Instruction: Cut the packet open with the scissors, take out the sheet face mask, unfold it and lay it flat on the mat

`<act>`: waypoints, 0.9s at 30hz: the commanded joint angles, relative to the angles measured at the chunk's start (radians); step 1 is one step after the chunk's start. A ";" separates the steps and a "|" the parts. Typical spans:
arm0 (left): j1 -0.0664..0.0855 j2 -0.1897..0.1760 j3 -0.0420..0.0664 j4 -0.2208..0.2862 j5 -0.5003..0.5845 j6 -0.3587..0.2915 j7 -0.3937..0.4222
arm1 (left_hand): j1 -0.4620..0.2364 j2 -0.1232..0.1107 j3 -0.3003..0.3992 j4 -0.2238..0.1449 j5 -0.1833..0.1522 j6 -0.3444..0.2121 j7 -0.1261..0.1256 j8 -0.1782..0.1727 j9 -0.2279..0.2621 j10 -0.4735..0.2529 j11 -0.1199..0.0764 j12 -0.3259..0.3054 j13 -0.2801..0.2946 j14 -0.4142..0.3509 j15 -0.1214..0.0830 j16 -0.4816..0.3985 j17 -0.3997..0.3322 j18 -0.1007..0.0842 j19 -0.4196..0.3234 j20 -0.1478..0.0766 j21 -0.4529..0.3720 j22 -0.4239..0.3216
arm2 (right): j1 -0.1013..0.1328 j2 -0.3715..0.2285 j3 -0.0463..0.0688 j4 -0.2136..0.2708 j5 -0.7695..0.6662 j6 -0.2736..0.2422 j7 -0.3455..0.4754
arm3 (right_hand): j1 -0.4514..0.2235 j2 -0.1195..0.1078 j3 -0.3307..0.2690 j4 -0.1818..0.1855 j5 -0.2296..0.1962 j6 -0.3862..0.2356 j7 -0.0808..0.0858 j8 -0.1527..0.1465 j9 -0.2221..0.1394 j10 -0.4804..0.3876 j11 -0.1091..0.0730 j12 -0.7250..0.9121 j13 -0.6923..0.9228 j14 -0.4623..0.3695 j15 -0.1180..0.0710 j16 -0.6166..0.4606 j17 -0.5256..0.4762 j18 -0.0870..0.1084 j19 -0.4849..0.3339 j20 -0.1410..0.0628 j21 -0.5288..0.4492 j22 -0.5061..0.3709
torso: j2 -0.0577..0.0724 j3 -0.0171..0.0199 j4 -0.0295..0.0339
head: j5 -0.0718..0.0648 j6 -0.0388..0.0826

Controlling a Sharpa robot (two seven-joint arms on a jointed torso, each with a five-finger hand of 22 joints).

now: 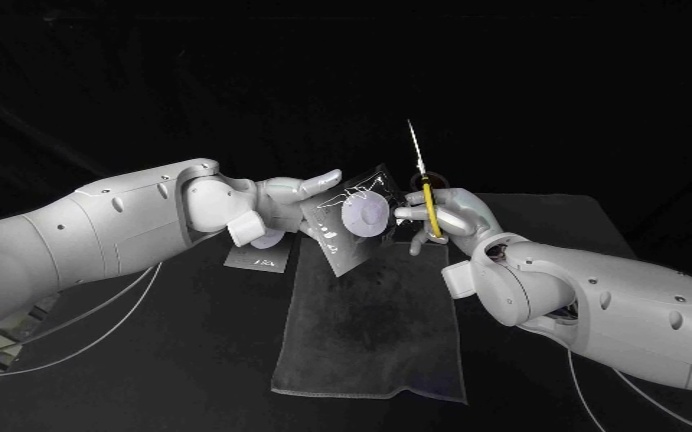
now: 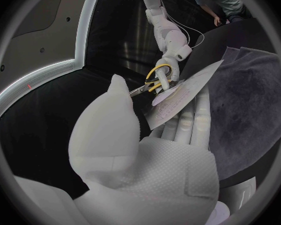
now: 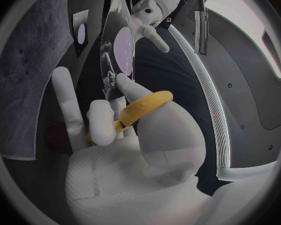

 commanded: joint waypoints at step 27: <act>-0.007 0.015 0.001 0.002 -0.027 0.004 0.016 | 0.326 0.089 0.183 -0.011 -0.012 -0.040 0.098 0.063 -0.045 -0.031 0.006 0.018 0.001 -0.016 0.006 0.006 -0.071 0.015 -0.021 0.005 0.003 0.002 | -0.025 0.022 0.026 0.015 0.018 -0.060 0.054 | 0.012 -0.002 0.112 0.097 0.003 0.005 -0.002 0.005 0.003 0.043 -0.034 0.003 0.002 0.077 -0.042 0.156 0.002 0.155 0.051 -0.090 0.008 0.004 | 0.000 -0.0010 -0.0003 | -0.009 0.006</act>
